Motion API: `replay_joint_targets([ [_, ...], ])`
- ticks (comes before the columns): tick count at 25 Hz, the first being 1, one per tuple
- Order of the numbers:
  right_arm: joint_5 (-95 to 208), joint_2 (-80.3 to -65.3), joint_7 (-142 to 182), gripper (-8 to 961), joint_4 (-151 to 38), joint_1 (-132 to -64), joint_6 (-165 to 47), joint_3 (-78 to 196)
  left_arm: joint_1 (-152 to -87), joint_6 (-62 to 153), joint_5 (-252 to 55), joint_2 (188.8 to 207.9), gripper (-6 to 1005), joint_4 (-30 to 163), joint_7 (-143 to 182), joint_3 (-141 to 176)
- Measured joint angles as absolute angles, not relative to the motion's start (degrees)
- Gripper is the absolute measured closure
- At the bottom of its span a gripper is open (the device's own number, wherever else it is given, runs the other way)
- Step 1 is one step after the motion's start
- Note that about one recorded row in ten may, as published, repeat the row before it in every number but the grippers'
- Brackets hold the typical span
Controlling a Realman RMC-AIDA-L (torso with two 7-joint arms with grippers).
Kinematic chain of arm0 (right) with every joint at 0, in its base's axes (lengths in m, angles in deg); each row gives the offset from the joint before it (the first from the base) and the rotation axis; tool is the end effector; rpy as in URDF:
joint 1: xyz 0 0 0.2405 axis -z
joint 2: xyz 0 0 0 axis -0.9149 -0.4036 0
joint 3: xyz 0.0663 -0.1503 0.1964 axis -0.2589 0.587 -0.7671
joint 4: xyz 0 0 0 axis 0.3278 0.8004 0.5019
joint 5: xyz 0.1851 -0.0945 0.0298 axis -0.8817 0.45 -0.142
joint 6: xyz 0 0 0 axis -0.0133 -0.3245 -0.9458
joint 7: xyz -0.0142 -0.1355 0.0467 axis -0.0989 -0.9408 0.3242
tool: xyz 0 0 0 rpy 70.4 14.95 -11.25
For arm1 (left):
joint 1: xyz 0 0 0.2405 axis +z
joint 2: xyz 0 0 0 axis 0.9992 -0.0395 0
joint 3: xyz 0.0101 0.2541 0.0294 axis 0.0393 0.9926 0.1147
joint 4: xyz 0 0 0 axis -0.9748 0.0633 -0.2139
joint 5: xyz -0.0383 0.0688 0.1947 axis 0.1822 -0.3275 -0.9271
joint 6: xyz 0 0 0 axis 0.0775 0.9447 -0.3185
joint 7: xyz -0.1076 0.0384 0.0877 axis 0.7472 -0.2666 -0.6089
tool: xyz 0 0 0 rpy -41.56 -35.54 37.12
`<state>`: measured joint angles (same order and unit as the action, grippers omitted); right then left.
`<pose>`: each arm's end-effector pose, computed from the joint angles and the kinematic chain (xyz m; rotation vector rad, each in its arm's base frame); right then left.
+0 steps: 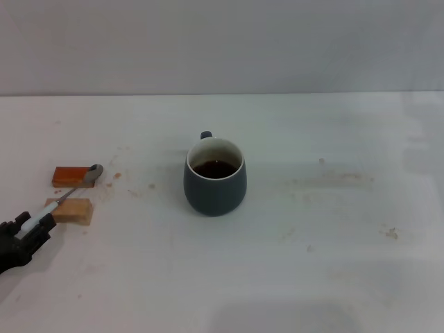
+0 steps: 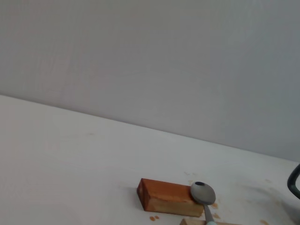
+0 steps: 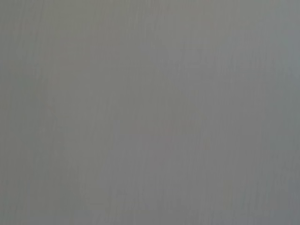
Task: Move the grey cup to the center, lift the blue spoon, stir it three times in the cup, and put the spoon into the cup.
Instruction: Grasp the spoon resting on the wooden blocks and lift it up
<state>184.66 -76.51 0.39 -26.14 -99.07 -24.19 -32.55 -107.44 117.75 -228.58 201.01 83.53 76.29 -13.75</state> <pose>0.2734 0.4353 0.0515 -1.4157 0.4030 0.5104 -0.4036 0.2425 0.0127 -1.8946 -1.0510 -0.7207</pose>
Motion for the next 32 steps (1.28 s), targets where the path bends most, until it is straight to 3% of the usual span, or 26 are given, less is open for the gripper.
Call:
replay_joint_targets([
  [9,184.7,-76.46,0.4,409,-26.1,-99.2,-24.2,-32.5,-107.2,117.2,-228.0,201.03,533,83.5,76.3,-13.8],
  [20,184.7,-76.46,0.4,409,-26.1,-99.3,-24.2,-32.5,-107.4,116.9,-227.9,201.1,624,83.5,76.3,-13.9],
  [26,184.7,-76.46,0.4,409,-26.1,-99.4,-24.3,-32.6,-107.4,116.8,-227.8,201.1,745,83.5,76.3,-14.2],
  [32,184.7,-76.46,0.4,409,-26.1,-99.5,-24.3,-32.6,-107.4,116.8,-227.4,201.1,746,83.5,76.2,-14.5],
])
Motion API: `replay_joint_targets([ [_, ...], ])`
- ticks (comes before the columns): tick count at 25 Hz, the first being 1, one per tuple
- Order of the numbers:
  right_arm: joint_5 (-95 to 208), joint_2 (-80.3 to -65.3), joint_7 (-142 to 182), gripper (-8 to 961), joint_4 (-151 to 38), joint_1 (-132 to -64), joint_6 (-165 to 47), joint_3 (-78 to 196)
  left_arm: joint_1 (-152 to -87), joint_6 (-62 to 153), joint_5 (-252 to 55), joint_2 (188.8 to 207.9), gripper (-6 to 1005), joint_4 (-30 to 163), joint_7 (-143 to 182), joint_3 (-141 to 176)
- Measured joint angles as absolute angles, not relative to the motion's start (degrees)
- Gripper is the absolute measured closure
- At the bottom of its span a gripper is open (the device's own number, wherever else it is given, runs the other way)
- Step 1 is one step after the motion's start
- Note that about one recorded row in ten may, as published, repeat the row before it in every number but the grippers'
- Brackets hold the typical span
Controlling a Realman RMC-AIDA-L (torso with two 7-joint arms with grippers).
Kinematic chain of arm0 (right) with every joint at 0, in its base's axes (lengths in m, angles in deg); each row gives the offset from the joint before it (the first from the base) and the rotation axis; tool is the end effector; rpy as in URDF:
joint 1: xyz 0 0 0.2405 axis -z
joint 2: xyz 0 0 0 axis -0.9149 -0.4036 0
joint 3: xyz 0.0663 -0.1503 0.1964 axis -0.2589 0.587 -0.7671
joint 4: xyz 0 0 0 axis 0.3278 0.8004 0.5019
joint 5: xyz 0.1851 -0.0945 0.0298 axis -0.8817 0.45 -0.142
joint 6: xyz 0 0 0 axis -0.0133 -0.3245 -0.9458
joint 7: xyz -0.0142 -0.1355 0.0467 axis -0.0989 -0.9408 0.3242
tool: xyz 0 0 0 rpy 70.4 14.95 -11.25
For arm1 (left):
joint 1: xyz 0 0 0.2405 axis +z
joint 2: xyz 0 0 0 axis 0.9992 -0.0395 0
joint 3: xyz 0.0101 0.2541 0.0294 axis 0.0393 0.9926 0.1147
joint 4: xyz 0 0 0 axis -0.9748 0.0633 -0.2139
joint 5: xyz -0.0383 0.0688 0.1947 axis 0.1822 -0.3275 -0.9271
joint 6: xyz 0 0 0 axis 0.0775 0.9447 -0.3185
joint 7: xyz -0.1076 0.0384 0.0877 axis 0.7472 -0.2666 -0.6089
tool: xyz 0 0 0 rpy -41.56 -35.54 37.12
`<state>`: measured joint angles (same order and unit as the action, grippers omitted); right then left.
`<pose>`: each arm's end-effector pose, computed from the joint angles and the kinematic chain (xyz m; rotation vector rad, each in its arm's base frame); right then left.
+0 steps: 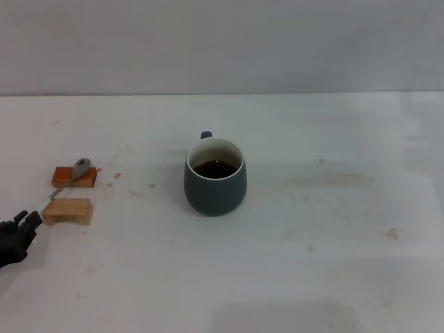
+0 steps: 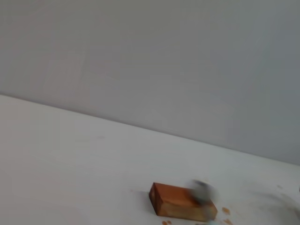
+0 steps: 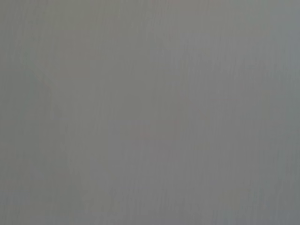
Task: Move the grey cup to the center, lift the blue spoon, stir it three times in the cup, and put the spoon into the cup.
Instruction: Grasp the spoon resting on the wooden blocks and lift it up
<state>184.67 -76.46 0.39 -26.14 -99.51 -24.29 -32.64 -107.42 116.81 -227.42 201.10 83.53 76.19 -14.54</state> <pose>0.2705 0.4376 0.0520 -1.4170 0.3988 0.5152 -0.4066 0.2437 0.0153 -1.8539 -1.0560 -0.7187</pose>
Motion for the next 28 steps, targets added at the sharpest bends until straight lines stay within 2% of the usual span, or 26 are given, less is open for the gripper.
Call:
replay_joint_targets([
  [5,184.7,-76.46,0.4,409,-26.1,-99.5,-24.3,-32.6,-107.4,116.8,-227.1,201.1,822,83.5,76.0,-14.5],
  [28,184.7,-76.46,0.4,409,-26.1,-99.5,-24.3,-33.3,-107.4,119.6,-222.5,201.15,823,82.0,76.0,-14.5],
])
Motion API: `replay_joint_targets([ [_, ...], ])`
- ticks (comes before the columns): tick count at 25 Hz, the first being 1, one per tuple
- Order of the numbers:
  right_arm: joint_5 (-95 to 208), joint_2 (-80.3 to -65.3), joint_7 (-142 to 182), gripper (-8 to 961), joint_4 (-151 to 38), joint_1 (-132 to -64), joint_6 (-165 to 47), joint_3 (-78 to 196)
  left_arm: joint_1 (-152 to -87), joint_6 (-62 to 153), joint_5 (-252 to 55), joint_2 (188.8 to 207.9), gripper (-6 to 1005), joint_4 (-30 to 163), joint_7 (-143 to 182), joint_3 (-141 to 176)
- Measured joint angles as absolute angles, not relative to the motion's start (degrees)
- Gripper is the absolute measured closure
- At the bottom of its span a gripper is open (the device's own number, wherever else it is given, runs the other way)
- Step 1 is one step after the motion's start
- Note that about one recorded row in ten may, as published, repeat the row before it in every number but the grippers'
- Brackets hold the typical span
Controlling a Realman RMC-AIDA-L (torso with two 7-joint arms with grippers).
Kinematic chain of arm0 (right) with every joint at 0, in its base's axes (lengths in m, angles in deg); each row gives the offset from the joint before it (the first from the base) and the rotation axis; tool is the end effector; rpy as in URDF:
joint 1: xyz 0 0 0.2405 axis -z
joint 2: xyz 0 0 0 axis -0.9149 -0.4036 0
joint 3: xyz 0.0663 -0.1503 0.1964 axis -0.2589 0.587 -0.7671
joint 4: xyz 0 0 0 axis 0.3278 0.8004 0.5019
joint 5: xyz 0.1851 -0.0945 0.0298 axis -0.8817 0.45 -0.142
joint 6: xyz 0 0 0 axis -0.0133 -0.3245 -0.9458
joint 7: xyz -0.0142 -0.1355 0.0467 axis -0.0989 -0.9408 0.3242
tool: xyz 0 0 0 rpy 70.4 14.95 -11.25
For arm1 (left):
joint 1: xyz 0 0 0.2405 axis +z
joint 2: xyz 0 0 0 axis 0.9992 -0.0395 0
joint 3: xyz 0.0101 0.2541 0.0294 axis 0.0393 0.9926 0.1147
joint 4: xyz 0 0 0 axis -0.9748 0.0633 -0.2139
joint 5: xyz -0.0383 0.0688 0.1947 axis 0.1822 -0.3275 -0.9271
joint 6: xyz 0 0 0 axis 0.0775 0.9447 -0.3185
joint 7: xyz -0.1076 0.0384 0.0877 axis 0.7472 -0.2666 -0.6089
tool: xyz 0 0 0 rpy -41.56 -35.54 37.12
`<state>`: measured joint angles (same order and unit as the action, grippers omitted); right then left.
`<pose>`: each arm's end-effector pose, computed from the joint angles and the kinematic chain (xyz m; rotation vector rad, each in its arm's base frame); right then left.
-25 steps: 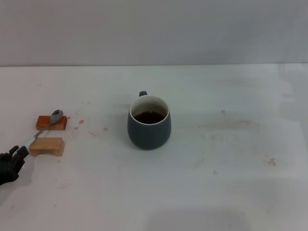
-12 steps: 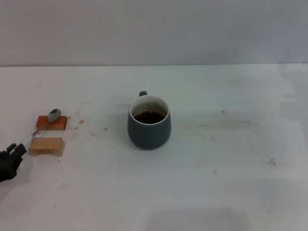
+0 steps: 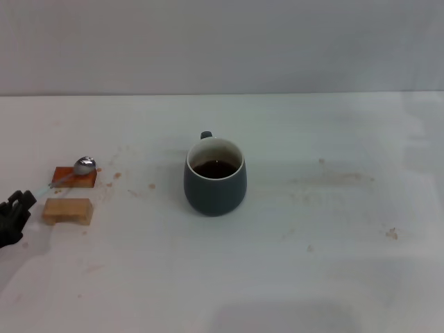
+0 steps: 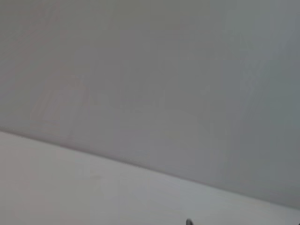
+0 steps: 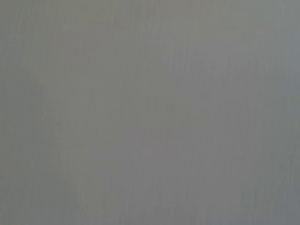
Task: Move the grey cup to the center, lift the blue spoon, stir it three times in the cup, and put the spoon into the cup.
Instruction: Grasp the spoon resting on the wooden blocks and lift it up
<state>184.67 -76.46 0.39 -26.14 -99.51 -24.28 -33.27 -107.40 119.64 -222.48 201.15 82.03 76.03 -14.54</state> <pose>0.2716 0.4378 0.0541 -1.4066 0.4039 0.5164 -0.3964 0.2502 0.0219 -1.7937 -1.0148 -0.8341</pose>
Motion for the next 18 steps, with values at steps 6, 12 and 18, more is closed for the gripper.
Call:
replay_joint_targets([
  [6,184.7,-76.46,0.4,409,-26.1,-99.5,-24.3,-33.3,-107.5,120.6,-221.9,201.05,846,82.0,76.4,-14.5],
  [12,184.7,-76.46,0.4,409,-26.1,-99.5,-24.3,-33.3,-107.6,121.6,-220.9,200.94,851,82.0,77.1,-14.5],
  [18,184.7,-76.42,0.4,408,-26.1,-99.5,-24.2,-33.3,-107.6,122.4,-219.6,200.84,854,82.1,77.8,-14.5],
])
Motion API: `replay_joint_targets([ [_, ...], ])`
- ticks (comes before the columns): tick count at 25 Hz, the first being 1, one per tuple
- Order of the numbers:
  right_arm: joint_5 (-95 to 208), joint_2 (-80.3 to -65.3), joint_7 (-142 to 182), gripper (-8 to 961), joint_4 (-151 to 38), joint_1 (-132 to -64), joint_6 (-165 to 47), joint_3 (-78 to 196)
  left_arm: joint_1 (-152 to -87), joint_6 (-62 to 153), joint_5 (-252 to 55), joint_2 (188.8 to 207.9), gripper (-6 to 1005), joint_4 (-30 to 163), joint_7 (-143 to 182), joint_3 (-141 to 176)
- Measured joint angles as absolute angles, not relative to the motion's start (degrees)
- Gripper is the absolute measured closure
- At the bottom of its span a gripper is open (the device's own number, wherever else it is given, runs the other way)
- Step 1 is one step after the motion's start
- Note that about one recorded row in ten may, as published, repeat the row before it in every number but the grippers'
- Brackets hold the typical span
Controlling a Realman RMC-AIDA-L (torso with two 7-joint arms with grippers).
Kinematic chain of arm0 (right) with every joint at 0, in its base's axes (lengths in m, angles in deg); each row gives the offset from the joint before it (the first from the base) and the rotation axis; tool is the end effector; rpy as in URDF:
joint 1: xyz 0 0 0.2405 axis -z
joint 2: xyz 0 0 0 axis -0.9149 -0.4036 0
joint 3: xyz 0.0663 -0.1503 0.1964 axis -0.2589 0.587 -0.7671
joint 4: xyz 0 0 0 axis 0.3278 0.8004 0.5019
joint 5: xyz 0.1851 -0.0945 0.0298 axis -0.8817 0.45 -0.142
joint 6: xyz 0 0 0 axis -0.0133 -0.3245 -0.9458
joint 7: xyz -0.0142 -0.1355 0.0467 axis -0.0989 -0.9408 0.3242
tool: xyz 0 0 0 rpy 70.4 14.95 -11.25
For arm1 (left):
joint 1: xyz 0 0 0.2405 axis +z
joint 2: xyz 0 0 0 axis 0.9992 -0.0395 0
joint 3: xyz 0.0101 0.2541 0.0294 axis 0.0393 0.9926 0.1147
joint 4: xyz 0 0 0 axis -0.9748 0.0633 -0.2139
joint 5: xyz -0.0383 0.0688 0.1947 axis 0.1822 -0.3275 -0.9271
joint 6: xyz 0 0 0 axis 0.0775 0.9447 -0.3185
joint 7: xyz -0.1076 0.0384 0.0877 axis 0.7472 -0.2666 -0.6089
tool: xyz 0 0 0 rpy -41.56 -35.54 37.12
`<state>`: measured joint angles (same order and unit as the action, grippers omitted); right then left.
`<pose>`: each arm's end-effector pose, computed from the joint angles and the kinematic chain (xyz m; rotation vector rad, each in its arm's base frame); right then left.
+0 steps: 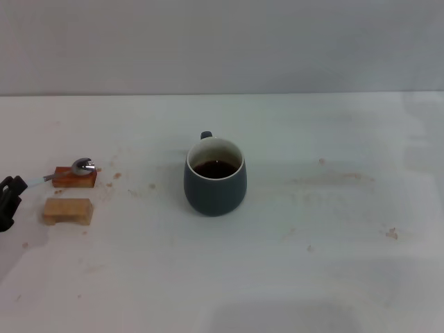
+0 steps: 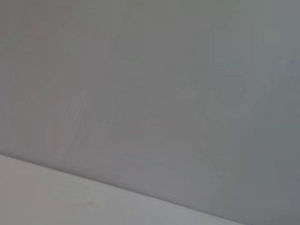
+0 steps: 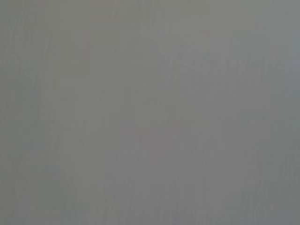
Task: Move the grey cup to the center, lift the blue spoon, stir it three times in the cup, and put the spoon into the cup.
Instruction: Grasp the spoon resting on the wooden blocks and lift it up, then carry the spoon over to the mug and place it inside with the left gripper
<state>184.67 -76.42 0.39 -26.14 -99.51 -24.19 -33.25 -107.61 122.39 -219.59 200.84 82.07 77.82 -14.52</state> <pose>0.2715 0.4378 0.0546 -1.4058 0.4020 0.5169 -0.3908 0.2540 0.0322 -1.7535 -0.9958 -0.9182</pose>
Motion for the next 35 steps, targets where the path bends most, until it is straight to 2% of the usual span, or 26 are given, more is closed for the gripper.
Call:
replay_joint_targets([
  [12,184.7,-76.37,0.4,408,-26.4,-99.5,-23.9,-33.3,-107.7,125.1,-214.6,200.63,855,80.8,80.7,-14.5],
  [16,184.7,-76.36,0.4,408,-26.4,-99.5,-23.9,-33.3,-108.6,128.4,-214.5,199.52,855,81.3,84.8,-14.2],
  [19,184.7,-76.28,0.4,408,-26.5,-99.8,-24.0,-33.4,-110.2,133.1,-214.8,197.9,855,81.7,89.8,-13.8],
  [23,184.7,-76.2,0.4,408,-26.7,-100.1,-24.1,-33.4,-112.4,136.8,-214.8,197.52,855,84.6,93.6,-12.3],
  [27,184.7,-76.18,0.4,408,-26.8,-100.1,-24.1,-33.4,-116.2,140.9,-214.6,198.21,855,91.8,98.7,-10.3],
  [33,184.7,-76.22,0.4,409,-27.1,-100.1,-24.2,-33.4,-122.1,144.3,-213.5,201.01,855,105.1,104.5,-3.9],
  [35,184.7,-76.34,0.4,409,-27.2,-100.1,-24.2,-33.4,-122.7,144.6,-211.8,201.26,855,106.7,105.6,-0.5],
])
